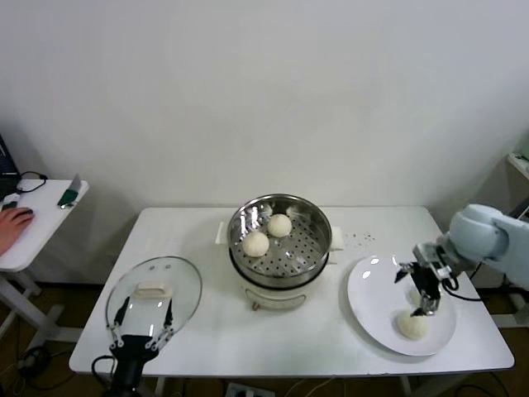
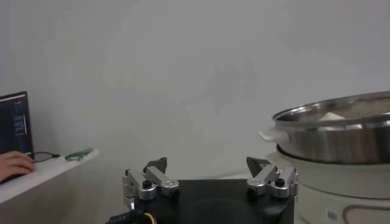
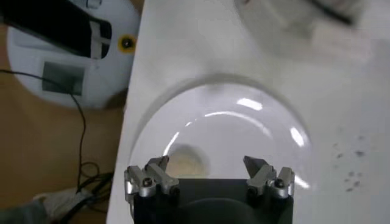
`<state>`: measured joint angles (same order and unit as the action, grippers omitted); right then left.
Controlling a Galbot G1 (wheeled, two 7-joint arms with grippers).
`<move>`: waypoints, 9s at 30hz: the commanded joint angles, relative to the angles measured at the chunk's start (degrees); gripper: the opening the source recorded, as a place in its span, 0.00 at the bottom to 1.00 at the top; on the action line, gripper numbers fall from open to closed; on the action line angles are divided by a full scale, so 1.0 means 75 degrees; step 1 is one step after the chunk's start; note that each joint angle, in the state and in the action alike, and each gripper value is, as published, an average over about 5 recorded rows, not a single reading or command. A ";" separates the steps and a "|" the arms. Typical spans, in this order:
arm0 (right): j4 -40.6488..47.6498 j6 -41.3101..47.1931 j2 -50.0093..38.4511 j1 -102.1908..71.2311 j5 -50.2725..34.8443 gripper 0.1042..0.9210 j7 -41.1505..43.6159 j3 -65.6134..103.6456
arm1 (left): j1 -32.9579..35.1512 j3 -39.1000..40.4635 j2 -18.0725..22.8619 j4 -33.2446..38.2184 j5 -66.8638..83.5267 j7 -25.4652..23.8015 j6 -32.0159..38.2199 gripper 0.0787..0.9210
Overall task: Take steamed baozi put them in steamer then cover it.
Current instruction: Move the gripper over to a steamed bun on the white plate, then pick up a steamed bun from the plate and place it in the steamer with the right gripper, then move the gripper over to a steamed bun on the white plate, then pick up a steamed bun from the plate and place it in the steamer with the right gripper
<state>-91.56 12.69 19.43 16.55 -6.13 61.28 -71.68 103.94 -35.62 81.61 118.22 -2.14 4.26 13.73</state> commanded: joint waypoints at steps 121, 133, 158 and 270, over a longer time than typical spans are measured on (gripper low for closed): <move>0.1657 -0.5689 0.7232 0.2421 0.2602 0.80 0.0381 -0.1735 | -0.0089 0.0139 -0.0249 -0.0334 0.0068 -0.0020 -0.0079 0.88; 0.1671 -0.5741 0.6710 0.2778 0.2690 0.88 0.0386 -0.1398 | -0.0055 0.0123 -0.0220 -0.0360 0.0066 -0.0009 -0.0036 0.88; 0.0580 0.0785 0.1407 0.4192 -0.2120 0.88 -0.1823 -0.3175 | -0.0204 0.0302 -0.0234 -0.0147 -0.0037 0.0020 -0.0163 0.88; 0.3034 0.1598 0.7153 0.4103 -0.6376 0.64 -0.1340 -0.4084 | 0.0214 0.0476 -0.0220 0.0232 -0.0477 0.0113 -0.0214 0.88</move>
<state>-68.69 22.90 67.09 50.63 -52.41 53.19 -100.76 105.13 -31.86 80.07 120.09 -6.17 5.02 12.11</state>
